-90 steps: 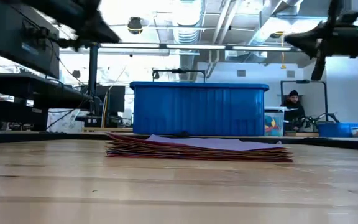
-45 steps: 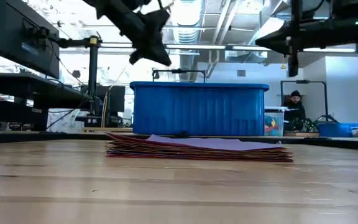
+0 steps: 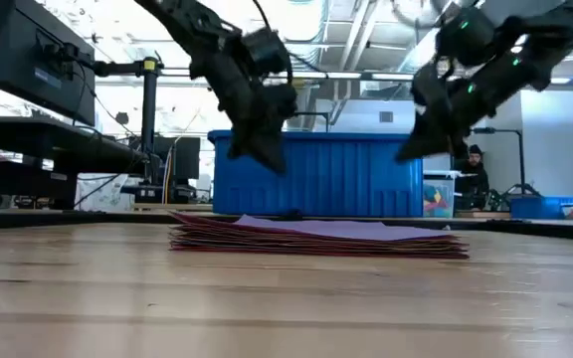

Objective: Organize paper
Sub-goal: Prepare the purple colored paper

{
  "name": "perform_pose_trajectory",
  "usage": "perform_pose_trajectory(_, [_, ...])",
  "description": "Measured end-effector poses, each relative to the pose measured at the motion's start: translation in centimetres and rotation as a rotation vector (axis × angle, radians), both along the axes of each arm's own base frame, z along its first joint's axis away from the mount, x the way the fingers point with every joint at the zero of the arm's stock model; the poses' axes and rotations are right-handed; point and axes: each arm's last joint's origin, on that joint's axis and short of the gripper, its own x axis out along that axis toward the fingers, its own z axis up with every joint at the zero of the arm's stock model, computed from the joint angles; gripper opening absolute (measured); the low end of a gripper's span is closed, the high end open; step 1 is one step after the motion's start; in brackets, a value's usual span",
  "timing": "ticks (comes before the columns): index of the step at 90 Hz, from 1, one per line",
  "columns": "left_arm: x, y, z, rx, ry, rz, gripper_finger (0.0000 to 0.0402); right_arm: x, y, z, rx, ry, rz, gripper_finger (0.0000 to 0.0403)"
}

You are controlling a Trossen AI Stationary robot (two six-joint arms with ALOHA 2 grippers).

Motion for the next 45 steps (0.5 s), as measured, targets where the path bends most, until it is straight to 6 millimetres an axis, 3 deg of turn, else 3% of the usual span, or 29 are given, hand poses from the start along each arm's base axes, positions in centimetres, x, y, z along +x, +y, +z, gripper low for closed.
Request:
perform_pose_trajectory(25, [1.3, 0.0, -4.0, -0.060, 0.066, -0.016, 0.0000, 1.4, -0.6, -4.2, 0.155, 0.126, -0.008, 0.0000])
perform_pose_trajectory(45, [1.8, -0.2, -4.6, -0.051, 0.051, -0.032, 0.0000, 2.2, -1.2, -5.3, 0.321, 0.043, -0.127, 0.0000])
